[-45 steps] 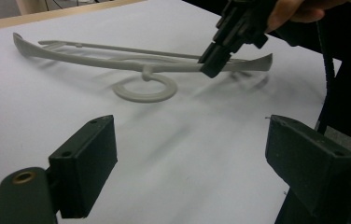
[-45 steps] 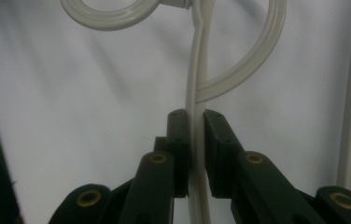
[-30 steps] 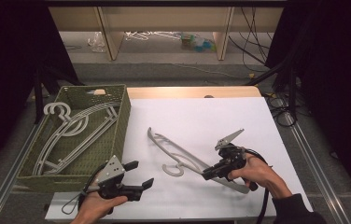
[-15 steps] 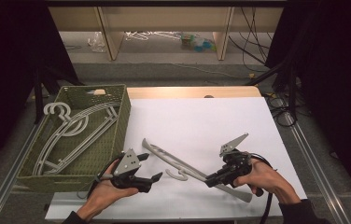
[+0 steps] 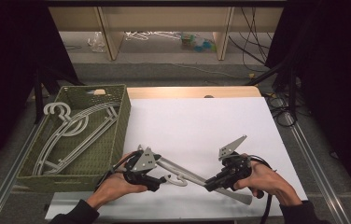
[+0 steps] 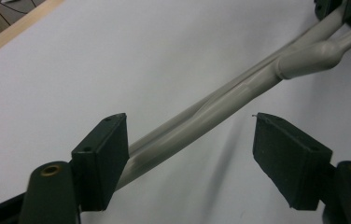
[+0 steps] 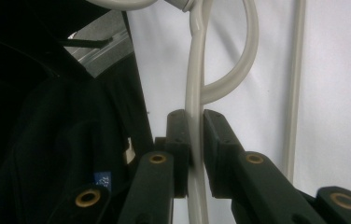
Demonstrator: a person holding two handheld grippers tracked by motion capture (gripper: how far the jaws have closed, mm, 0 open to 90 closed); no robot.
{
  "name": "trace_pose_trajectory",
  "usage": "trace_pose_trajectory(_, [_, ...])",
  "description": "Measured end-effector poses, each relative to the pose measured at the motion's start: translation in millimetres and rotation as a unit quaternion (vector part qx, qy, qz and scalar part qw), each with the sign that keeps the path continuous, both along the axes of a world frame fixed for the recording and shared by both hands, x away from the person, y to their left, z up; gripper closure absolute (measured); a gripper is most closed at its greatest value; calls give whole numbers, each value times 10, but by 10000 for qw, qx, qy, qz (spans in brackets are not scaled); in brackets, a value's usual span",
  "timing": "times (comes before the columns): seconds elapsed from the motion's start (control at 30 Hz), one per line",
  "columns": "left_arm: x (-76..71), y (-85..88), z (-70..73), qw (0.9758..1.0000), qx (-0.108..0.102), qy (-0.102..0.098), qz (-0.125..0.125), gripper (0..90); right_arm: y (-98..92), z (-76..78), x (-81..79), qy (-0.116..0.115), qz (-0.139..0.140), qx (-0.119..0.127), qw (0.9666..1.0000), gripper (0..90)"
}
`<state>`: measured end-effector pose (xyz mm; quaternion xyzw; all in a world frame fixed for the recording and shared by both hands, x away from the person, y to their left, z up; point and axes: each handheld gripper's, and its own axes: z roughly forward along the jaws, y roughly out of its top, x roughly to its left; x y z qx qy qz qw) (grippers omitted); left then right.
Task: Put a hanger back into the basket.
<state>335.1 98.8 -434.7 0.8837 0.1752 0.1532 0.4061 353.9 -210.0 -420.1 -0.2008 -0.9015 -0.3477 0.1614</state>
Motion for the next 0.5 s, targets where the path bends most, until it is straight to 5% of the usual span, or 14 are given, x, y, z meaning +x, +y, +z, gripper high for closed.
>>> trace_pose_trajectory(0.1, [10,-62,-24,9998,100,49,-139,275,12,5,-5,-14,60,8,10000,814])
trace_pose_trajectory(0.27, [22,-192,-79,9966,627,-95,-522,342,49,11,-12,25,134,-56,9999,814])
trace_pose_trajectory(0.37, [34,-211,-86,9963,629,-108,-583,433,55,-2,-11,-32,177,-72,9998,814])
trace_pose_trajectory(0.5, [91,-224,-100,9927,792,-348,-845,567,44,-5,2,-73,242,-28,9997,814])
